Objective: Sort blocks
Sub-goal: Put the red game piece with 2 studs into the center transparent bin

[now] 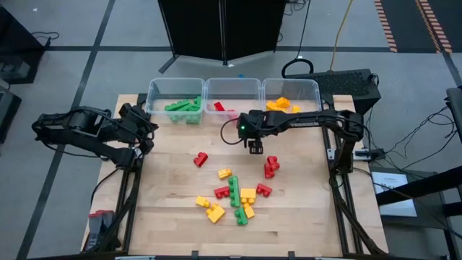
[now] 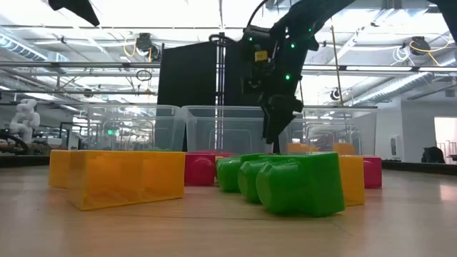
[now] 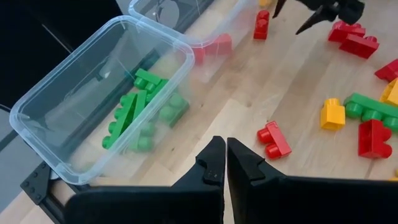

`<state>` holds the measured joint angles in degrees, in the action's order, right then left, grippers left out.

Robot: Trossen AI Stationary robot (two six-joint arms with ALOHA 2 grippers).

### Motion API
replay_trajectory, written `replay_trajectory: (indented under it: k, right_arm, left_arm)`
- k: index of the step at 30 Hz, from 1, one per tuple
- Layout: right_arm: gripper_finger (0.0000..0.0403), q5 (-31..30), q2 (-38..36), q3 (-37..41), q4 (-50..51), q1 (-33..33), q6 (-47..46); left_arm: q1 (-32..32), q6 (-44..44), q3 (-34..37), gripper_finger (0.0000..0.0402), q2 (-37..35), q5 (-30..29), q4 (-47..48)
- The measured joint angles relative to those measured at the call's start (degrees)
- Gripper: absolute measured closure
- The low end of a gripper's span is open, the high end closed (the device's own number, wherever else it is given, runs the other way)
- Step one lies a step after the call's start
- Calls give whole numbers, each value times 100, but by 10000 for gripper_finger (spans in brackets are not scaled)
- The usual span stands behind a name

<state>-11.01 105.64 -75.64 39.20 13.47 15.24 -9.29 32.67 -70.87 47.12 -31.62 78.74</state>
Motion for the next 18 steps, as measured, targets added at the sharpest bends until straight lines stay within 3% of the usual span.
replay_trajectory:
  k: [8, 18]
  right_arm:
    - [133, -664, 343, -22, -144, -5, -77]
    - [133, -710, 355, -20, -104, -125, -1120]
  left_arm:
    - [-1, 1, 0, 402, -1, -12, -1]
    - [-1, 3, 0, 402, -1, -13, 0]
